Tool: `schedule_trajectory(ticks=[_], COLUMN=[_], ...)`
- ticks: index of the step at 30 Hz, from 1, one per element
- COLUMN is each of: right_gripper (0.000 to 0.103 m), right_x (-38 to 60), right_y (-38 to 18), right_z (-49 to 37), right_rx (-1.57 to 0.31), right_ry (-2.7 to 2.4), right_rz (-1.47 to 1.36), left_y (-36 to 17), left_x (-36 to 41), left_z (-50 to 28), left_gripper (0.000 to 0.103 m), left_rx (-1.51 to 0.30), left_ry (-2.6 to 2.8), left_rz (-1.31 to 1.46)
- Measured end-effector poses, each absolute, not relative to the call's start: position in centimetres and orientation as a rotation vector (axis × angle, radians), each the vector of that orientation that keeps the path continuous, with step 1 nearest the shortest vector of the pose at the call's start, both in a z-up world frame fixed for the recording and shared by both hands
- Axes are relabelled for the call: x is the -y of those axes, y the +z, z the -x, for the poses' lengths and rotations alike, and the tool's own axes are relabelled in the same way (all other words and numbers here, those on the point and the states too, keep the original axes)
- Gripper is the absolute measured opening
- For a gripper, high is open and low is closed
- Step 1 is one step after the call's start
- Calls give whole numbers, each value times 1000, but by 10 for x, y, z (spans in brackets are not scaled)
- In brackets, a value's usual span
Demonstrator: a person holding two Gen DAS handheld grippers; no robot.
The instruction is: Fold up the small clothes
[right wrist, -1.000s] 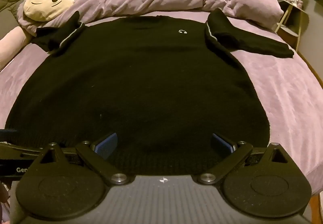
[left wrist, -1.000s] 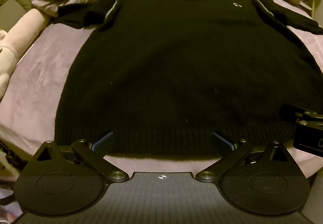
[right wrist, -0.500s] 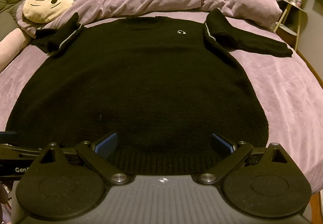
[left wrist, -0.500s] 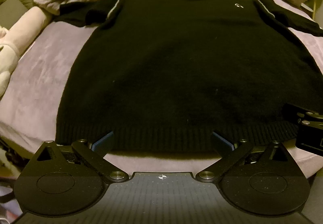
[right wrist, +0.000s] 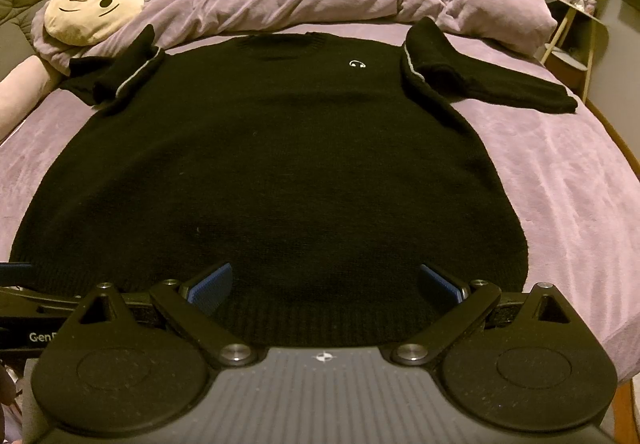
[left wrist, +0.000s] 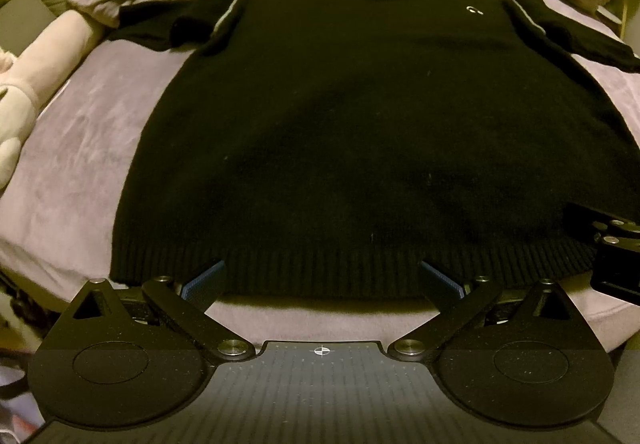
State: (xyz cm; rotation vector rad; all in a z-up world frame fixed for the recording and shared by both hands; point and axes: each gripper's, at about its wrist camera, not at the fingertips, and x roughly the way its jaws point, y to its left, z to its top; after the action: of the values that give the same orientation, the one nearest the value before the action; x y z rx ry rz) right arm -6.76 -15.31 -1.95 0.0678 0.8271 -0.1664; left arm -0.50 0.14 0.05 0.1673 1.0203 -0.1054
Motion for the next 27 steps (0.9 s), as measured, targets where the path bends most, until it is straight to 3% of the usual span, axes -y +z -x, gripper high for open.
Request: schedule_trajectory(ticks=[27], right_gripper=[99], right_x=[159], right_y=[-18], right_z=[69], right_rx=[-830], right_ry=[-164], right_rz=[-86], left_y=[0], left_x=[2], left_z=[3], left_gripper=[103], left_rx=[-1044], left_ry=[-100], left_rz=[-170])
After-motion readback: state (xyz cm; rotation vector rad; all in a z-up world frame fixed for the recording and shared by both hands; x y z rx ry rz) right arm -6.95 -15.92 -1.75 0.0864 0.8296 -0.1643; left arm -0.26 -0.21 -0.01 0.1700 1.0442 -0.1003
